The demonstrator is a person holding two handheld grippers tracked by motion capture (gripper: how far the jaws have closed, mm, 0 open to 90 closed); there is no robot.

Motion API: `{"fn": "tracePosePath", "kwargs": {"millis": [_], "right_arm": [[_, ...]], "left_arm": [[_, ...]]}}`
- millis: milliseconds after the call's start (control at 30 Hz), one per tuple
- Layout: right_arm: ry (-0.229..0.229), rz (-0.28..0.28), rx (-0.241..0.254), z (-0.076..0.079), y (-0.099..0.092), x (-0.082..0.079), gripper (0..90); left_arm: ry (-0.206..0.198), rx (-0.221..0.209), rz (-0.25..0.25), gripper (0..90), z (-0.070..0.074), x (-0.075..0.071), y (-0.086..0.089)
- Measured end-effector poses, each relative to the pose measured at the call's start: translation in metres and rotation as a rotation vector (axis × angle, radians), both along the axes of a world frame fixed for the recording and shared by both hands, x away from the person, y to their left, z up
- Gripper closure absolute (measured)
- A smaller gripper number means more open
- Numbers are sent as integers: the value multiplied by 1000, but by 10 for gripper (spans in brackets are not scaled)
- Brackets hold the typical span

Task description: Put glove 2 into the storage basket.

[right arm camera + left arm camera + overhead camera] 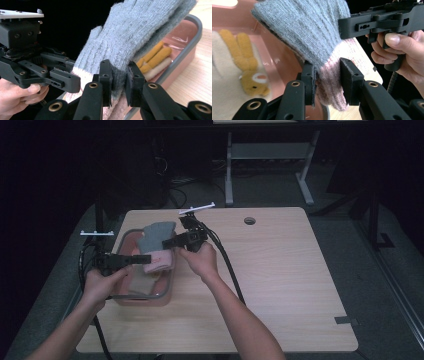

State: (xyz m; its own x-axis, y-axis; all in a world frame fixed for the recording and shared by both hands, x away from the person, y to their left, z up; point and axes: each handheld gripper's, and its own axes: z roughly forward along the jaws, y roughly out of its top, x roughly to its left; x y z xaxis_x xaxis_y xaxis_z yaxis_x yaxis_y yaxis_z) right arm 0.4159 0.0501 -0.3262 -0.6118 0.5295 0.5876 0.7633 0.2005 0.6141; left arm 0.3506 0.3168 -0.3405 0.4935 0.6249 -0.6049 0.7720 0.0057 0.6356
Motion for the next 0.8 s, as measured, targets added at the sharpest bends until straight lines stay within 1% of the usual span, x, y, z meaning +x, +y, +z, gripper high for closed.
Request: {"fn": "tracePosePath", "kwargs": {"millis": [367, 667, 700, 800], "right_arm": [[12, 15, 7, -4, 12, 1, 772], [24, 8, 21, -10, 20, 2, 772], [25, 10, 22, -11, 21, 2, 772], [28, 13, 23, -14, 25, 3, 772]], "left_arm": [[5, 8, 11, 668, -3, -1, 13], [13, 24, 16, 668, -5, -1, 20], [23, 22, 24, 668, -5, -1, 21], [25, 32, 25, 668, -7, -2, 25]]}}
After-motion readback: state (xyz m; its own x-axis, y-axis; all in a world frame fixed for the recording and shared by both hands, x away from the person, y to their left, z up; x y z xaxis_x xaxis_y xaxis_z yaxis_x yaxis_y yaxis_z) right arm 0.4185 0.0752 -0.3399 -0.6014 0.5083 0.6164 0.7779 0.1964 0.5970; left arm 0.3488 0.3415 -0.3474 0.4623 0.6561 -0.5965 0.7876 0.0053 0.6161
